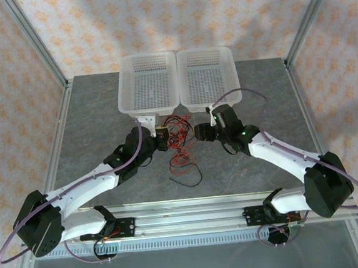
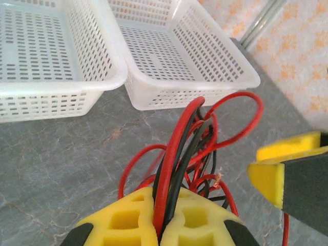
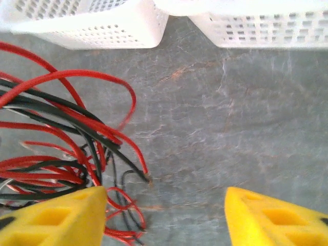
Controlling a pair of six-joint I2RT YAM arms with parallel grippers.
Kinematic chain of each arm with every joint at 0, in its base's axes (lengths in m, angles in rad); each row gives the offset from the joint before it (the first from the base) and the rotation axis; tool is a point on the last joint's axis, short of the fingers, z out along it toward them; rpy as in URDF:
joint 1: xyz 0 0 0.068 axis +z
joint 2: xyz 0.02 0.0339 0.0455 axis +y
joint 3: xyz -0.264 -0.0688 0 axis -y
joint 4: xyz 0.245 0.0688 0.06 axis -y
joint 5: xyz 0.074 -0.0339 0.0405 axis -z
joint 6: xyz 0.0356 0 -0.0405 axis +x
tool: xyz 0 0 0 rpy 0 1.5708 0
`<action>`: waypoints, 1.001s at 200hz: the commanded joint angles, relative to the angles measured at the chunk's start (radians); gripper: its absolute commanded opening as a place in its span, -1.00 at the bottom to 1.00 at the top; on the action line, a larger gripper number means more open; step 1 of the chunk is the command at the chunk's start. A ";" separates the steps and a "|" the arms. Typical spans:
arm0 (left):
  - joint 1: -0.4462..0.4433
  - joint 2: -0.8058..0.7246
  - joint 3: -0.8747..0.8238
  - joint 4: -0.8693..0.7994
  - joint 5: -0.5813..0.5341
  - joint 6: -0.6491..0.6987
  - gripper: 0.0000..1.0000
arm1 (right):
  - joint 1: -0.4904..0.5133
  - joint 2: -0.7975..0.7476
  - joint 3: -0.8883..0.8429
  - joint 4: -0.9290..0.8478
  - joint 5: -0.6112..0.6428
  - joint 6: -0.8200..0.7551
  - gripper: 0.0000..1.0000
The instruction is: Untangle the cables
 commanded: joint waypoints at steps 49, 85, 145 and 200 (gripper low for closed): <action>0.007 -0.032 -0.065 0.152 -0.045 -0.259 -1.00 | 0.054 -0.091 -0.268 0.446 -0.142 0.521 0.44; 0.008 -0.053 -0.083 0.162 -0.055 -0.324 -1.00 | 0.090 0.001 -0.282 0.578 -0.166 0.531 0.43; 0.007 -0.102 -0.142 0.205 -0.051 -0.415 -1.00 | 0.128 0.191 -0.205 0.682 -0.153 0.471 0.42; 0.007 -0.178 -0.181 0.190 -0.038 -0.468 -1.00 | 0.128 0.299 -0.120 0.665 -0.050 0.395 -0.59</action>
